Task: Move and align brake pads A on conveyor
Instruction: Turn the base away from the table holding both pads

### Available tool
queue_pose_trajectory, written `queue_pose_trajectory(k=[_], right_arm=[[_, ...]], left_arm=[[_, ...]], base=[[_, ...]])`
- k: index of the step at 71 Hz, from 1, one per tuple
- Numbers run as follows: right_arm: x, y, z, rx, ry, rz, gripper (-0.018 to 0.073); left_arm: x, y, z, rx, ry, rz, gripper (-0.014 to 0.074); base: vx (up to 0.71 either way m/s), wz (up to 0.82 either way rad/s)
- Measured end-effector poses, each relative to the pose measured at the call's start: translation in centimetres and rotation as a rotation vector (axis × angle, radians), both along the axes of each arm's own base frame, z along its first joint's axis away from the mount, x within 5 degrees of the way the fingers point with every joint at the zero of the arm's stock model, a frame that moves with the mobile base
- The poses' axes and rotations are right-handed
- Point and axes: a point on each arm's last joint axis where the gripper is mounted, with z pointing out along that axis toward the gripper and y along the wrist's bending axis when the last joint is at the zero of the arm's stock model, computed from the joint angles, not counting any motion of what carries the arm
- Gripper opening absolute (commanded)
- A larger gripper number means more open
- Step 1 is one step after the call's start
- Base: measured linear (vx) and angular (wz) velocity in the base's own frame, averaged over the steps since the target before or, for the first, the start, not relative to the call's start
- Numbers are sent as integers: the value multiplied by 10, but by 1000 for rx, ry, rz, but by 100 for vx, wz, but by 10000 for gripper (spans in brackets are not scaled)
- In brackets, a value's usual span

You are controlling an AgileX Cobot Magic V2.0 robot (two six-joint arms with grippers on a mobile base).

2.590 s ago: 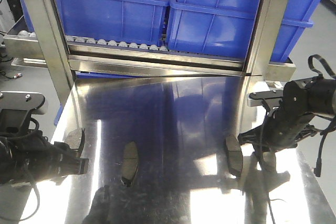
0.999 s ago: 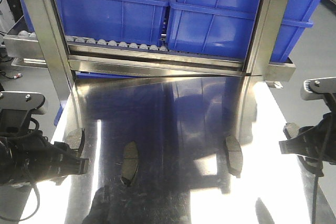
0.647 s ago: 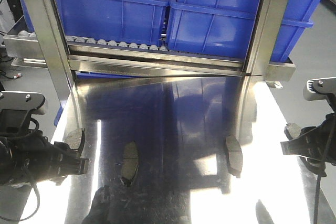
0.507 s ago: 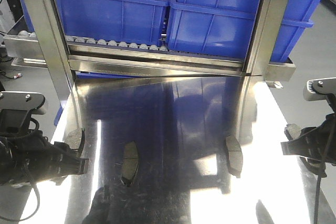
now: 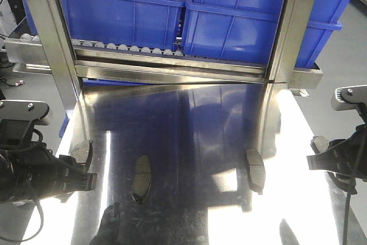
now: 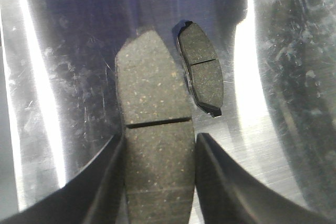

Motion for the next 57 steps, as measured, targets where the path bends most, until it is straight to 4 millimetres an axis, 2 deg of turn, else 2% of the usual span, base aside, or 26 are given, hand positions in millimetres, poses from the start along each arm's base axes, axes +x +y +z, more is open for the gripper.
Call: queue_pose_trajectory(k=[25,57], right_arm=[[0,0,0,-1,0,0,72],[0,0,0,-1,0,0,72]], left_arm=[[0,0,0,0,-1,0,118],[0,0,0,0,-1,0,118]], base=[[-3,11],[-9,34]])
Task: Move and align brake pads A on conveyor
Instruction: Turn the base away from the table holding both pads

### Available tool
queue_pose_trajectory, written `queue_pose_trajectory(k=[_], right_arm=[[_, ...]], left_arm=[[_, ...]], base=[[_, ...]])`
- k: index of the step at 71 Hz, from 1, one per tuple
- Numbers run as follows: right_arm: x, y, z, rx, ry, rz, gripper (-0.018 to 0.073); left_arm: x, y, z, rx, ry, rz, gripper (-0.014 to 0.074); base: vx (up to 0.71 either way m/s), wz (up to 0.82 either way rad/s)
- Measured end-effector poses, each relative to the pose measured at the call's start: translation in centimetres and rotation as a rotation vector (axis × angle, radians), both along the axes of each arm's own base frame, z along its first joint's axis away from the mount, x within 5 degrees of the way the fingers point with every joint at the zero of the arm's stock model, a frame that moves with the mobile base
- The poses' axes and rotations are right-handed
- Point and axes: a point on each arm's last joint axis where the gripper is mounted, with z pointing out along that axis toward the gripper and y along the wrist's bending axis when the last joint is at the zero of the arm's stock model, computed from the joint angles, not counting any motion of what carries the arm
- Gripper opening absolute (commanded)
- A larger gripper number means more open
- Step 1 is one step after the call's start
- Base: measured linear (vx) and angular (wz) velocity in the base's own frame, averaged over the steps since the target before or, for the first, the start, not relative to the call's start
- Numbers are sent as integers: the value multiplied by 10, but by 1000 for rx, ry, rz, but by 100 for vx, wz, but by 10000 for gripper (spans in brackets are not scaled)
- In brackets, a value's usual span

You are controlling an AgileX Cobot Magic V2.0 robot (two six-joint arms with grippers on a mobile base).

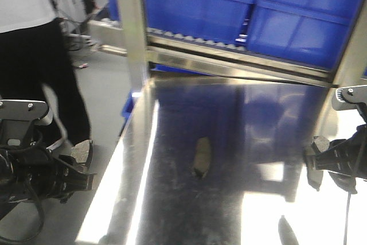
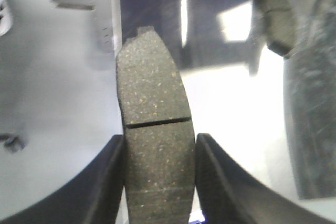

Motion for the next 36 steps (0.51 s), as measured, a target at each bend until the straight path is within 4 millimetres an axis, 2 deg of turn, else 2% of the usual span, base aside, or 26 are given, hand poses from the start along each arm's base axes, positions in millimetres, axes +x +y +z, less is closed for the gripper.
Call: queue_pose_trajectory(k=[36], right_arm=[[0,0,0,-2,0,1,72]], left_arm=[[0,0,0,0,0,0,118]], base=[[-10,40]])
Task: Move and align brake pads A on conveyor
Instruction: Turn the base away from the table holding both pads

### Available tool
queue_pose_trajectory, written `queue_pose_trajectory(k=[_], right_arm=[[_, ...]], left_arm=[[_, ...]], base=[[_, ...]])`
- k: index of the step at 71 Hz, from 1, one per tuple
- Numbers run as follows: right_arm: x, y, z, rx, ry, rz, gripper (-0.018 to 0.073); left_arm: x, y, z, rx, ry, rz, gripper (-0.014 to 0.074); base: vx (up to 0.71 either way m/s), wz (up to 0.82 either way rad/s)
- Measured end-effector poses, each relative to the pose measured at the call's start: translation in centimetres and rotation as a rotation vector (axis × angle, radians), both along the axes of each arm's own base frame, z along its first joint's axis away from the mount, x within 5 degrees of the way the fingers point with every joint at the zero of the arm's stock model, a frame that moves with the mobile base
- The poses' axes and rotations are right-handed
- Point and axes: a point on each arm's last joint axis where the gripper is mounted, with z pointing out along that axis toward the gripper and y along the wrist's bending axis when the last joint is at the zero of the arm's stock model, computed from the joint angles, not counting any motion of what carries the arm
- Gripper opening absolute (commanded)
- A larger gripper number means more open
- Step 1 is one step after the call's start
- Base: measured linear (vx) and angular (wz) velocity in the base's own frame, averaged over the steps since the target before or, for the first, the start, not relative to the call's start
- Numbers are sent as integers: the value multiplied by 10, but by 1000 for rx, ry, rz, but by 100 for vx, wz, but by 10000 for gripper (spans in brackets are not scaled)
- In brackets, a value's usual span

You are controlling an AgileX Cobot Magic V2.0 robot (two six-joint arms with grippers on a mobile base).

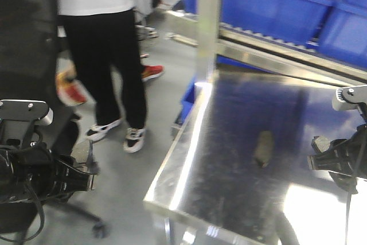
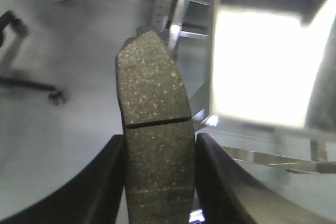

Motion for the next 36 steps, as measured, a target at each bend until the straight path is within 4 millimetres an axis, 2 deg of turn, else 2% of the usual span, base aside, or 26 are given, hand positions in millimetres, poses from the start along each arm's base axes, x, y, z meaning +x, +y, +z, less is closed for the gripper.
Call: queue_pose_trajectory(k=[15,36], right_arm=[[0,0,0,-1,0,0,72],[0,0,0,-1,0,0,72]], left_arm=[[0,0,0,0,0,0,118],[0,0,0,2,0,0,118]], base=[[-12,55],[-14,69]])
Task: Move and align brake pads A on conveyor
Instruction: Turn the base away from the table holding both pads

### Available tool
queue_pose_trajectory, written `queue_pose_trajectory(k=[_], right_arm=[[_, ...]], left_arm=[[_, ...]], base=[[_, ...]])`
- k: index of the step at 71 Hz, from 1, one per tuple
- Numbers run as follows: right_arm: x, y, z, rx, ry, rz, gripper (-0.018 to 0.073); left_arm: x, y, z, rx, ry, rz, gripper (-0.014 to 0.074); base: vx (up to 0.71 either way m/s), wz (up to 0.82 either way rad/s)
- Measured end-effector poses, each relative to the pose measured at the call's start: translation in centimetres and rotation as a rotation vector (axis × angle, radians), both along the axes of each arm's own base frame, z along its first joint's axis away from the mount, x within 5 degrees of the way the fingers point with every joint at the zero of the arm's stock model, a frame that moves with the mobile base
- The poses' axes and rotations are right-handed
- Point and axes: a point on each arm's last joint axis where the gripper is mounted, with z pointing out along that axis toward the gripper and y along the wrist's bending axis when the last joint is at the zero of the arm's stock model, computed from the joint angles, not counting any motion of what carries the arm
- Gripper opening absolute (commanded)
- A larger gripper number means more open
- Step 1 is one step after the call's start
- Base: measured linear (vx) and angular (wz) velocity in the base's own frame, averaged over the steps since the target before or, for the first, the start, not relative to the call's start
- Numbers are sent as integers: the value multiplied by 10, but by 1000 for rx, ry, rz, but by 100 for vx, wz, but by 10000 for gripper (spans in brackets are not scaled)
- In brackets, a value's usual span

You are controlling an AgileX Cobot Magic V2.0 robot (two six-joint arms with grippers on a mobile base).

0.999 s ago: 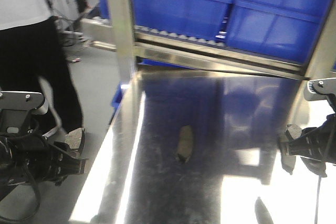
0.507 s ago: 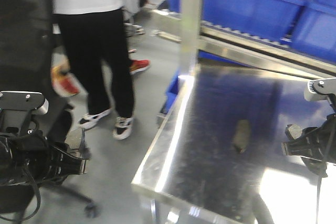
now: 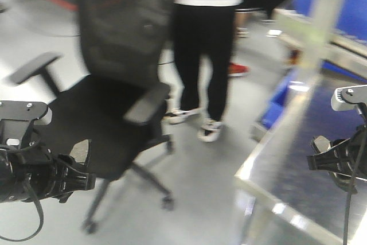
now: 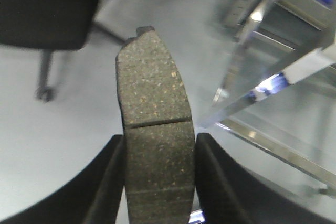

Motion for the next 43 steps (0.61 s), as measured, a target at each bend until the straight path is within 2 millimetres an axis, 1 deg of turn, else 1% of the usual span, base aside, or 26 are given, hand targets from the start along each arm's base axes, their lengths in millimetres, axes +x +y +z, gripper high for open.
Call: queue_pose_trajectory(k=[21,43], right_arm=[[0,0,0,0,0,0,72],[0,0,0,0,0,0,72]], left_arm=[[0,0,0,0,0,0,118],[0,0,0,0,0,0,118]], base=[[-8,62],[0,56]])
